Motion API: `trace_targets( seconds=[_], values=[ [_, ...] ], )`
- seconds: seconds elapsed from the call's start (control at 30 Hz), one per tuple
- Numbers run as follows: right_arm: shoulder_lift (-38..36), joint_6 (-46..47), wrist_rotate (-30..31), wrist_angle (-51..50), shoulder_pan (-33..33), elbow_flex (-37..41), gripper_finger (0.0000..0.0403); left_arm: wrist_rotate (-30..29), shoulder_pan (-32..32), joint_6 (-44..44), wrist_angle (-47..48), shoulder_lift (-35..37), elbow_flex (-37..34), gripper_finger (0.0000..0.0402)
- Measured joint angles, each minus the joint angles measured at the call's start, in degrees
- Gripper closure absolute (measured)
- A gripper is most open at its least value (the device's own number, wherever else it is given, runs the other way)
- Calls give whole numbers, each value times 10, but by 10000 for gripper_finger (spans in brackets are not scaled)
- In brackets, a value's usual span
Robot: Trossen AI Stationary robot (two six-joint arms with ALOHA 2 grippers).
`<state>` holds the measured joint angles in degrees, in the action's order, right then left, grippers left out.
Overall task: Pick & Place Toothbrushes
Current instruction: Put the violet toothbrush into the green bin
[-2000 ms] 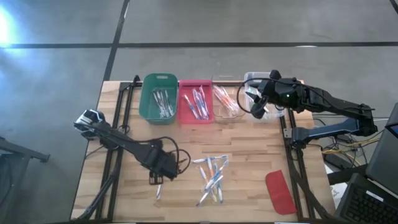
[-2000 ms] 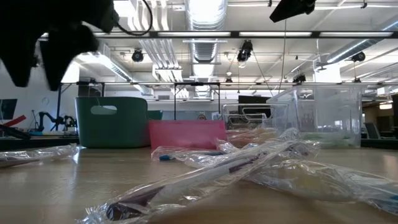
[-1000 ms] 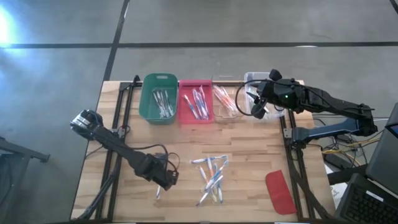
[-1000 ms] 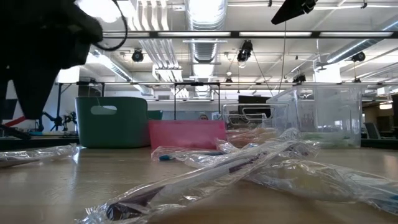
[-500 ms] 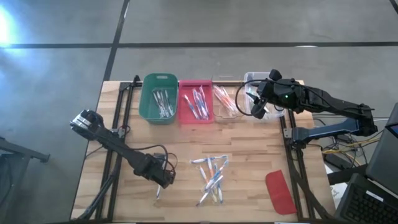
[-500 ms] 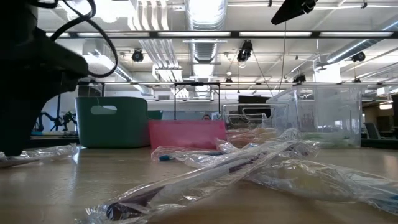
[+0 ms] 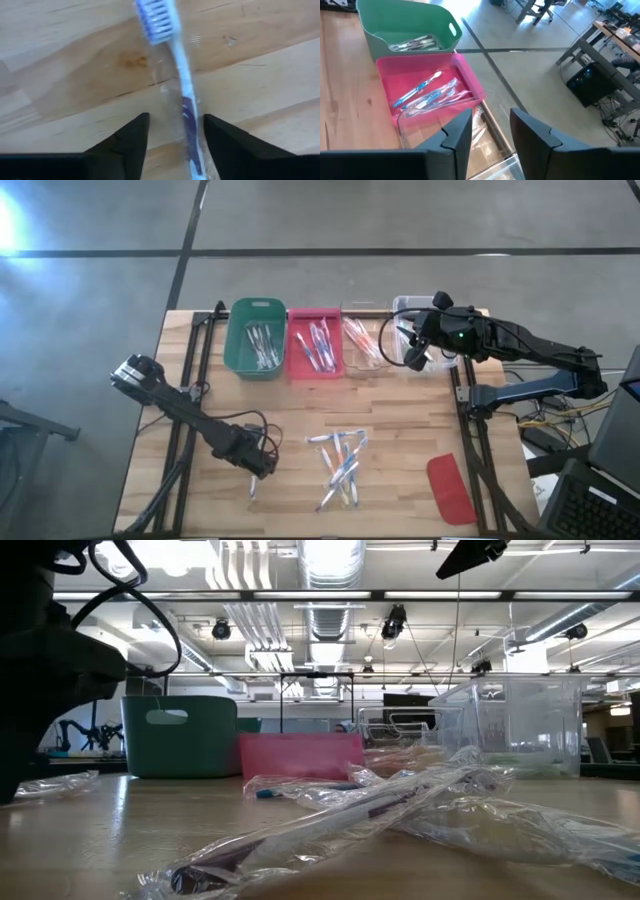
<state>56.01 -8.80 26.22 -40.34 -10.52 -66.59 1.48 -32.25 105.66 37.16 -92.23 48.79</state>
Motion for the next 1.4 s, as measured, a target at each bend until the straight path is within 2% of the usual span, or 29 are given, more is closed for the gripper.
trace_targets(
  seconds=[0.5,0.73,1.03,1.2,1.4],
  values=[
    [0,-4,0,0,0,0,336,-9,0,-8,6,-1,-4,383],
    [0,-7,0,0,0,0,355,-31,2,-23,-10,17,-4,378],
    [0,-14,0,0,0,0,351,-126,19,-74,-18,98,-5,384],
    [0,-14,0,2,0,0,338,-211,47,-187,-49,155,-4,382],
    [0,-18,0,5,0,0,324,-276,104,-476,-127,212,-4,382]
  ],
)
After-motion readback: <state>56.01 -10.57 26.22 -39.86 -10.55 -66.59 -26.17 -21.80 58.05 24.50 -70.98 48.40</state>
